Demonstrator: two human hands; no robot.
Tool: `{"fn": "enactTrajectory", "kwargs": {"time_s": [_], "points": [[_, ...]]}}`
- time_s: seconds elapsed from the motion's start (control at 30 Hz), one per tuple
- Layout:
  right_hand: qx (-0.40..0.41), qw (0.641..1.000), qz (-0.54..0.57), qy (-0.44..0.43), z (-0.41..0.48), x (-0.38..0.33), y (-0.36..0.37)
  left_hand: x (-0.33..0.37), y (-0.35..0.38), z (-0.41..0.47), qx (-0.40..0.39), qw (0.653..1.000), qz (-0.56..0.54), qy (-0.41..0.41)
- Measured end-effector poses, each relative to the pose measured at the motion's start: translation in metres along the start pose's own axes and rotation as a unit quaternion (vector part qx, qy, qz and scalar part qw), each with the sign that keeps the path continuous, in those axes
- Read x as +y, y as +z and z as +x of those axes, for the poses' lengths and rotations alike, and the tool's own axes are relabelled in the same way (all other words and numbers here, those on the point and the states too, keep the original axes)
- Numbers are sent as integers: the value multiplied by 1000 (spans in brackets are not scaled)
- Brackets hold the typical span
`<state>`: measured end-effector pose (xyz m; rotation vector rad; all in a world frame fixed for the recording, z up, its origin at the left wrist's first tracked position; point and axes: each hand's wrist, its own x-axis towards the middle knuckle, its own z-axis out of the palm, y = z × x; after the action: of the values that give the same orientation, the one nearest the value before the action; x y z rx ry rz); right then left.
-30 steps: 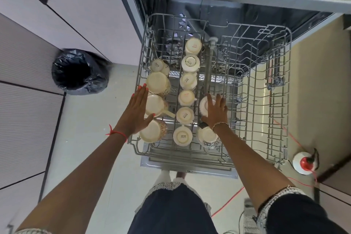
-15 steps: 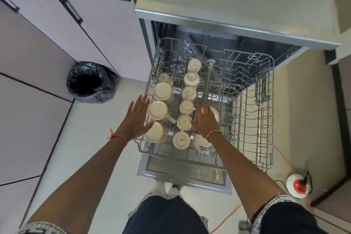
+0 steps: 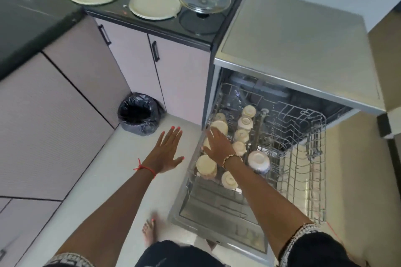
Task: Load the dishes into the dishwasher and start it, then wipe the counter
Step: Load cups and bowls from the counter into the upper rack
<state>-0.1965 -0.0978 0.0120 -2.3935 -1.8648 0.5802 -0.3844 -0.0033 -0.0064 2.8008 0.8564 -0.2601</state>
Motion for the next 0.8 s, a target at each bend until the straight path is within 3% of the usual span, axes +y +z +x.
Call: {"fn": "enactTrajectory", "kwargs": {"time_s": [0.47, 0.8], "points": [[79, 997, -15, -21, 148, -170, -58, -217, -106, -14, 92, 994, -14, -53], [107, 991, -2, -79, 272, -224, -105, -338, -148, 28, 100, 986, -1, -136]]}}
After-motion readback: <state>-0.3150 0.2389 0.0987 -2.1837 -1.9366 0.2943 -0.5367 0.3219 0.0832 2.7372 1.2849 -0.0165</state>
